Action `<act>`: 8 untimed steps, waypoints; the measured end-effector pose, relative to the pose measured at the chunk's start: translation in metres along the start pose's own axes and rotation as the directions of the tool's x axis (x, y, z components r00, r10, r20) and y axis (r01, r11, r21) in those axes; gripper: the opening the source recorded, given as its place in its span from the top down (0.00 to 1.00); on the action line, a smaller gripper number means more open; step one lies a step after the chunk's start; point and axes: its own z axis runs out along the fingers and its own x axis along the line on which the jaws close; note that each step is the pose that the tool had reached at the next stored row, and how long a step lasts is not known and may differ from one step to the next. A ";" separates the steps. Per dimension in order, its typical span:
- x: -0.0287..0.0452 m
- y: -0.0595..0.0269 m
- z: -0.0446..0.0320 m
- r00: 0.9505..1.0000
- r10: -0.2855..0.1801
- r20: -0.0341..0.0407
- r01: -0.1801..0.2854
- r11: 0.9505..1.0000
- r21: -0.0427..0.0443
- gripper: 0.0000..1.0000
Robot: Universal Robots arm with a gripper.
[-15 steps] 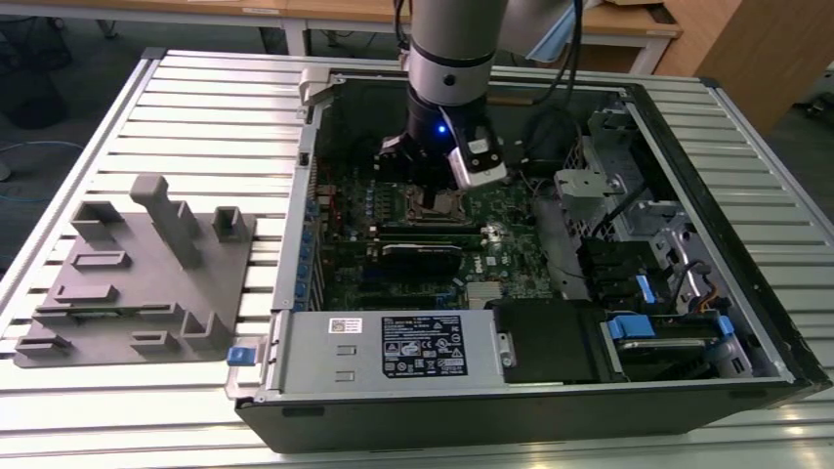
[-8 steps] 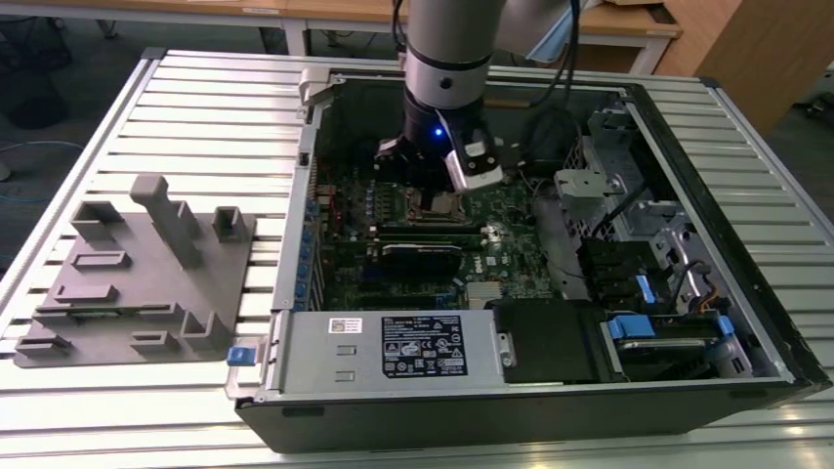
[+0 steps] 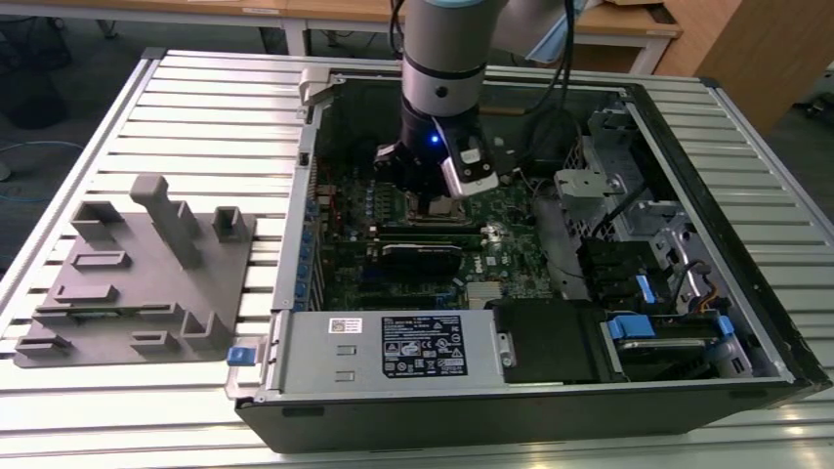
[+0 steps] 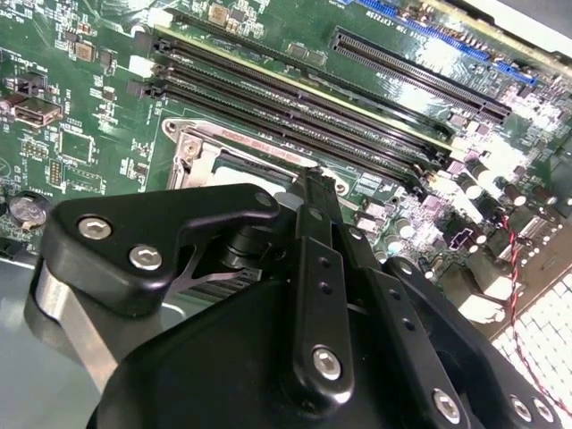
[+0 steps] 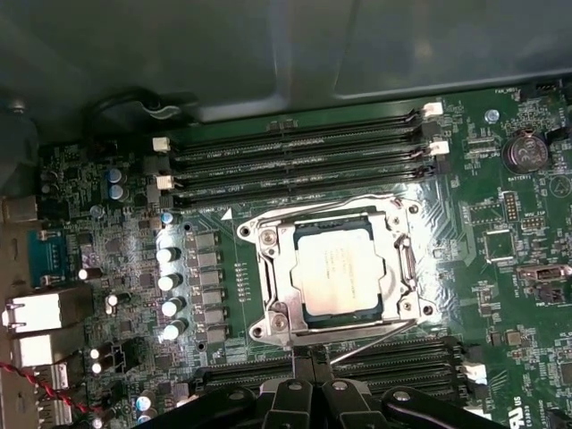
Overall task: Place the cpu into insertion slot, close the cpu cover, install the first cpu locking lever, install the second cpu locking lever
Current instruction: 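Install the second cpu locking lever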
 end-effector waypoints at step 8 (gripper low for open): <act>0.0031 -0.0006 0.0010 1.000 0.000 0.000 0.000 1.000 0.000 0.89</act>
